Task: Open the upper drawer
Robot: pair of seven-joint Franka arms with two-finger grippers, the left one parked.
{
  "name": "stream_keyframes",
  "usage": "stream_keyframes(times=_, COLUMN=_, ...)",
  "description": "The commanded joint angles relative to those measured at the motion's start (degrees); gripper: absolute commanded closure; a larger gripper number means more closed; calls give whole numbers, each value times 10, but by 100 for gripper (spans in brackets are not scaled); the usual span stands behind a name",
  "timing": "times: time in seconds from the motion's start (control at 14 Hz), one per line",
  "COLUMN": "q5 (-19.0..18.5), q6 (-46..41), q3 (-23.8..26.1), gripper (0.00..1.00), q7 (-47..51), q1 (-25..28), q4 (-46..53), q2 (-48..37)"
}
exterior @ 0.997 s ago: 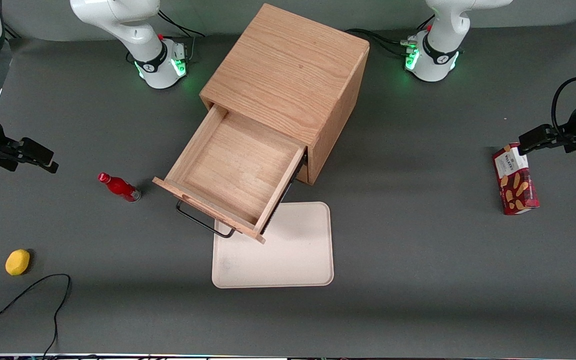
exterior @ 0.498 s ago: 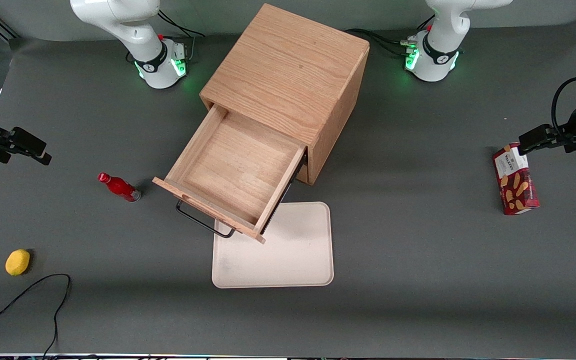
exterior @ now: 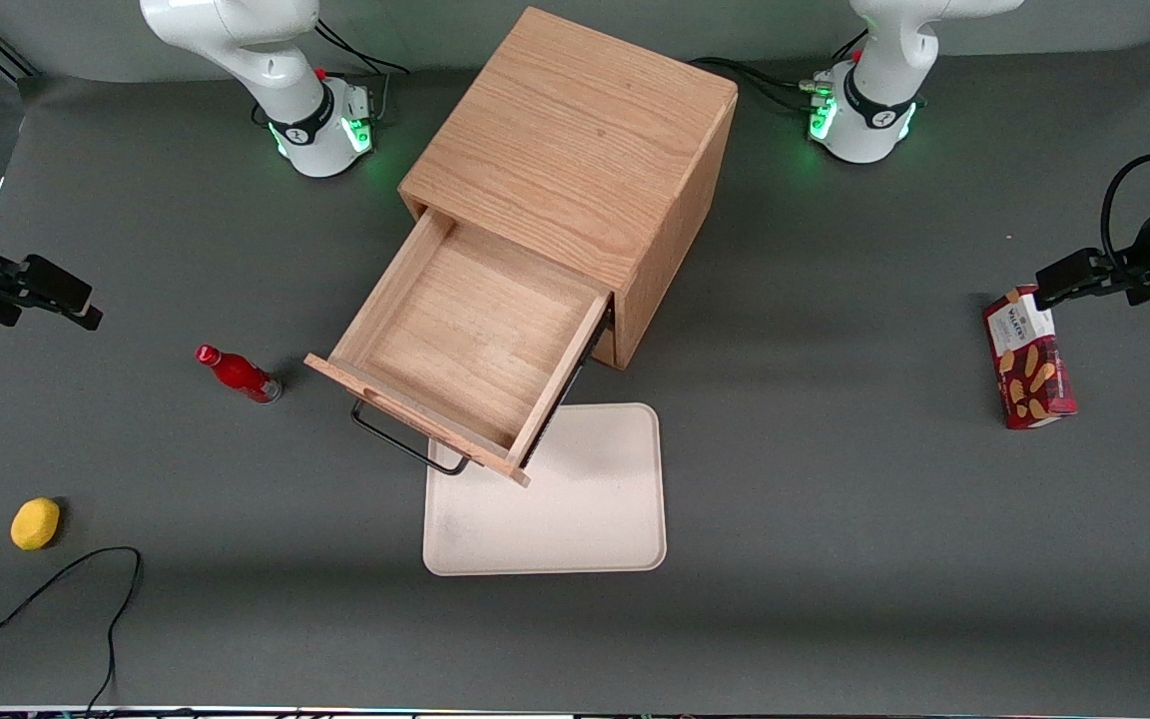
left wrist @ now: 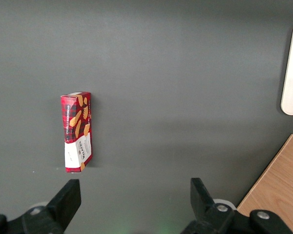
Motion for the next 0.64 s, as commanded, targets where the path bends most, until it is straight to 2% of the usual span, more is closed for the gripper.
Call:
stream_keyframes(times=0.0, q5=3, q6=-1, q3=23, gripper=0, q7=-4, q1=-19, q4=2, q2=1)
stream_keyframes(times=0.57, q5=3, q6=-10, q3=23, gripper=0, q7=-18, q1=-11, q4=1, q2=2)
